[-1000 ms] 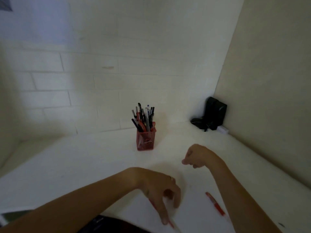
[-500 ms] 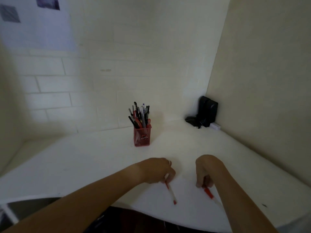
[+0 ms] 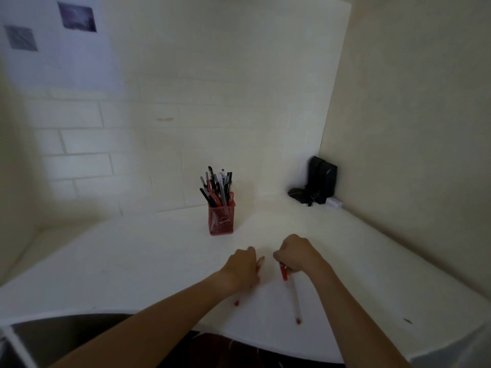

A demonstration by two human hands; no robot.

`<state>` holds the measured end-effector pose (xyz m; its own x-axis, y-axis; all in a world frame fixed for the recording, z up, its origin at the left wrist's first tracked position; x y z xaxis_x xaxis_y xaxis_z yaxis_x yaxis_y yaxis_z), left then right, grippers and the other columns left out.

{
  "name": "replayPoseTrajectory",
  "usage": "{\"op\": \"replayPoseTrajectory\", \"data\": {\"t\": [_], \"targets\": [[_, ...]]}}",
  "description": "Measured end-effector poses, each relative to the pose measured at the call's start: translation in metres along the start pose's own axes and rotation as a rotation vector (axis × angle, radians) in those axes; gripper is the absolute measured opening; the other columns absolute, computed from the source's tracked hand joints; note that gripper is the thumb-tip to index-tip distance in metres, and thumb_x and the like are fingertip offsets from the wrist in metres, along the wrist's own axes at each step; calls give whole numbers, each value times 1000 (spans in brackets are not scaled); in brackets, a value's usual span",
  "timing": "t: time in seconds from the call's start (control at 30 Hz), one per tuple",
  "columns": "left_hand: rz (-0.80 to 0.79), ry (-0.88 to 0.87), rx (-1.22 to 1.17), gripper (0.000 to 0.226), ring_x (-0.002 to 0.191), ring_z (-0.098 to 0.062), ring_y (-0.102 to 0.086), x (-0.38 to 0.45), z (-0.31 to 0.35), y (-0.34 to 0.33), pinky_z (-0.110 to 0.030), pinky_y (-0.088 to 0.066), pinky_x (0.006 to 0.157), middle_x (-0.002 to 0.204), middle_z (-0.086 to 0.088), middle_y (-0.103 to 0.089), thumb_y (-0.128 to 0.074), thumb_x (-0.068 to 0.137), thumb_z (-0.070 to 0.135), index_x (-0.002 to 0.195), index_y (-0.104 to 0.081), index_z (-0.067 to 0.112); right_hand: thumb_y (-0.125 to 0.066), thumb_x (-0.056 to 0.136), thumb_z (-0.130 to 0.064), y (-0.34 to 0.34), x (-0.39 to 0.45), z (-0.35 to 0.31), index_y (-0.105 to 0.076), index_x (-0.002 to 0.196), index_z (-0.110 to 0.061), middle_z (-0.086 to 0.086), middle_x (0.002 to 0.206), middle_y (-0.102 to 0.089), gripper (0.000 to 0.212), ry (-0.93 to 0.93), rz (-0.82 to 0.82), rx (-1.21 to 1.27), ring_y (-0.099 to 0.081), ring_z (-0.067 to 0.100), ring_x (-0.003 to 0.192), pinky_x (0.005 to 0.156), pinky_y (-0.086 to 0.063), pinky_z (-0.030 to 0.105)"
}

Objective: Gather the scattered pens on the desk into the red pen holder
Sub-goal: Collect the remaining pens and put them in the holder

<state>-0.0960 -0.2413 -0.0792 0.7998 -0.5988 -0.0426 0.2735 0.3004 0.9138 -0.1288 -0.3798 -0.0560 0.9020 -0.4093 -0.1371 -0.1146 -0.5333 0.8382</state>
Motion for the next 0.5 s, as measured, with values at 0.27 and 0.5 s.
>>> {"op": "replayPoseTrajectory", "data": {"t": [0.27,0.5], "targets": [[636,10,-428,8,50,-7,-52,-2,-18,115,-11,-36,47,61,0,-59,-66,79,8,71,-63,7,-63,92,-16,91,-5,-64,-63,91,-15,-3,81,-69,1,328,668,558,-67,11,74,70,-56,30],[993,7,-483,16,79,-20,-68,20,-56,192,-43,-58,73,87,-1,-70,-67,89,16,100,-56,19,-58,97,-13,99,8,-133,-60,99,-21,-14,86,-69,8,609,775,697,-71,8,78,71,-62,33]]}}
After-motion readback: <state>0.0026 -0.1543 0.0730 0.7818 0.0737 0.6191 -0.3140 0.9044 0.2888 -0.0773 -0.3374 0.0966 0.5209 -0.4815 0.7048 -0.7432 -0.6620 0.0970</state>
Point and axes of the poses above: each hand's wrist, its own x-axis towards the middle knuckle, its own y-axis out of the back of the hand, z = x × y, the point moved 8 cm from there along x, towards the middle knuckle
